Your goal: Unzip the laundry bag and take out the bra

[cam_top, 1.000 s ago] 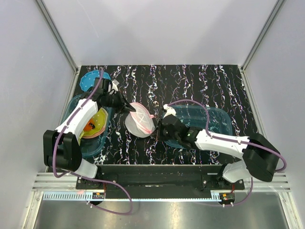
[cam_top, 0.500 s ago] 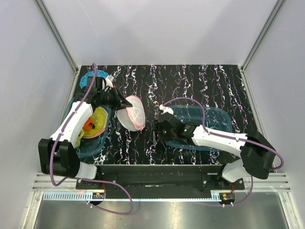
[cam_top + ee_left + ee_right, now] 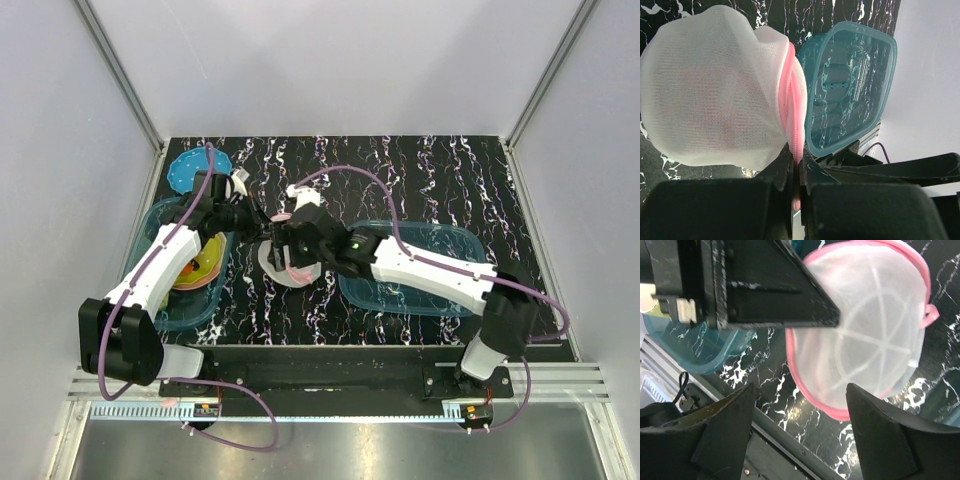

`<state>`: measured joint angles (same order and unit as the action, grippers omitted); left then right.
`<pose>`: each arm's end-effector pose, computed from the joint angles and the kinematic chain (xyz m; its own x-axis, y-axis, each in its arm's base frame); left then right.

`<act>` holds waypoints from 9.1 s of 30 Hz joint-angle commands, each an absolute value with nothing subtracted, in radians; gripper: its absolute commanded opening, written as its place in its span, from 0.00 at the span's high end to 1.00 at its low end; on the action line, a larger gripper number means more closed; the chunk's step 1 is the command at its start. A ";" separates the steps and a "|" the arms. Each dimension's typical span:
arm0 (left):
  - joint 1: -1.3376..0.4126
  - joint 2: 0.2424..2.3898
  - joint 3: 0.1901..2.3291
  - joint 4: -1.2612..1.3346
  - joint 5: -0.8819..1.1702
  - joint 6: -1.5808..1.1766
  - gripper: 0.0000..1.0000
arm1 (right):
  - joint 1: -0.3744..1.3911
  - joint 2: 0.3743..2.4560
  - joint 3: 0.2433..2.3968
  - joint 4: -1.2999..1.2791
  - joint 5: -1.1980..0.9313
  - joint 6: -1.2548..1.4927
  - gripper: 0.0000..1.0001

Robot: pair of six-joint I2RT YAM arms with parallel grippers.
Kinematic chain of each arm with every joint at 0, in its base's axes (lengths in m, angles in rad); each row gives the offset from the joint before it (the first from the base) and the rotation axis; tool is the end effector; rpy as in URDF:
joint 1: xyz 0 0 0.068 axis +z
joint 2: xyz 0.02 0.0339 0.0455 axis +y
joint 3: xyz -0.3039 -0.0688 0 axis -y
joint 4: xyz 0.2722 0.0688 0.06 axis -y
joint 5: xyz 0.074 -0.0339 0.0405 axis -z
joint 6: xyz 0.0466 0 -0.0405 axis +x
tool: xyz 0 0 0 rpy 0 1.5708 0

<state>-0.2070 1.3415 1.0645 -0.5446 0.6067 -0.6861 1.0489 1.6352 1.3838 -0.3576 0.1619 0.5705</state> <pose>0.2936 -0.0888 0.3105 -0.9022 -0.3423 -0.2625 -0.0293 0.6557 -0.7545 0.2142 0.3573 0.3385 -0.6665 -0.0898 -0.7401 -0.5106 0.7784 0.3654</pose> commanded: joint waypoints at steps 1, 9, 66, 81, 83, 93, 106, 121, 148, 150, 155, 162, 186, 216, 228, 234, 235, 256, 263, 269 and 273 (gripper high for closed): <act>-0.213 1.318 1.080 -0.486 0.592 -0.696 1.00 | 1.065 1.718 1.489 -0.383 0.231 0.520 0.23; -0.218 1.324 1.085 -0.488 0.595 -0.695 1.00 | 1.063 1.704 1.476 -0.387 0.323 0.555 0.91; -0.215 1.120 0.928 -0.595 0.164 -0.614 1.00 | 0.900 1.313 1.097 -0.368 0.316 0.621 0.26; -0.199 1.042 0.920 -0.664 0.086 -0.586 1.00 | 0.992 1.836 1.560 -0.298 0.045 0.643 0.33; -0.199 1.046 0.917 -0.672 0.104 -0.586 1.00 | 0.994 1.879 1.574 -0.285 0.022 0.658 0.33; -0.198 1.055 0.887 -0.661 0.135 -0.594 1.00 | 0.994 1.997 1.624 -0.241 -0.069 0.676 0.33; -0.198 1.035 0.877 -0.664 0.133 -0.603 1.00 | 0.989 2.103 1.707 -0.219 -0.069 0.698 0.32; -0.180 1.066 0.920 -0.666 0.150 -0.584 1.00 | 0.896 1.771 1.484 -0.144 -0.052 0.641 1.00; -0.144 1.155 0.931 -0.595 0.327 -0.618 1.00 | 0.894 1.419 1.456 -0.117 -0.123 0.624 1.00; -0.152 1.143 0.943 -0.607 0.324 -0.632 1.00 | 0.894 1.434 1.462 -0.129 -0.121 0.618 1.00; -0.173 1.105 0.954 -0.661 0.327 -0.678 1.00 | 0.896 1.515 1.436 -0.141 -0.117 0.629 1.00; -0.175 1.086 0.899 -0.664 0.339 -0.726 1.00 | 0.894 1.655 1.416 -0.163 -0.130 0.647 1.00; -0.169 1.138 0.868 -0.575 0.370 -0.739 1.00 | 0.900 1.457 1.164 -0.351 0.049 0.678 0.33; -0.169 1.103 0.853 -0.592 0.336 -0.726 1.00 | 0.986 1.695 1.220 -0.196 0.046 0.709 1.00; -0.158 1.132 0.810 -0.561 0.296 -0.745 1.00 | 1.006 1.314 1.290 -0.304 0.009 0.634 1.00; -0.158 1.115 0.811 -0.572 0.273 -0.742 1.00 | 1.005 1.285 1.276 -0.298 0.026 0.612 1.00; -0.158 1.114 0.813 -0.577 0.272 -0.742 1.00 | 1.006 1.295 1.278 -0.293 0.014 0.618 1.00; -0.158 1.094 0.859 -0.617 0.258 -0.690 1.00 | 1.006 1.332 1.704 -0.218 0.198 0.394 1.00; -0.158 1.086 0.861 -0.617 0.270 -0.678 1.00 | 0.982 1.207 1.643 -0.259 0.425 0.311 1.00; -0.158 1.092 0.877 -0.621 0.291 -0.669 1.00 | 0.897 1.063 1.528 -0.394 0.590 0.265 1.00; -0.158 1.095 0.893 -0.624 0.302 -0.667 1.00 | 0.867 0.997 1.412 -0.485 0.714 0.244 1.00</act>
<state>-0.1627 1.1114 0.8337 -0.6441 0.2813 -0.6830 0.8894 1.0443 1.4952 -0.3958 0.5346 0.2916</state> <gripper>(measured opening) 0.012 0.022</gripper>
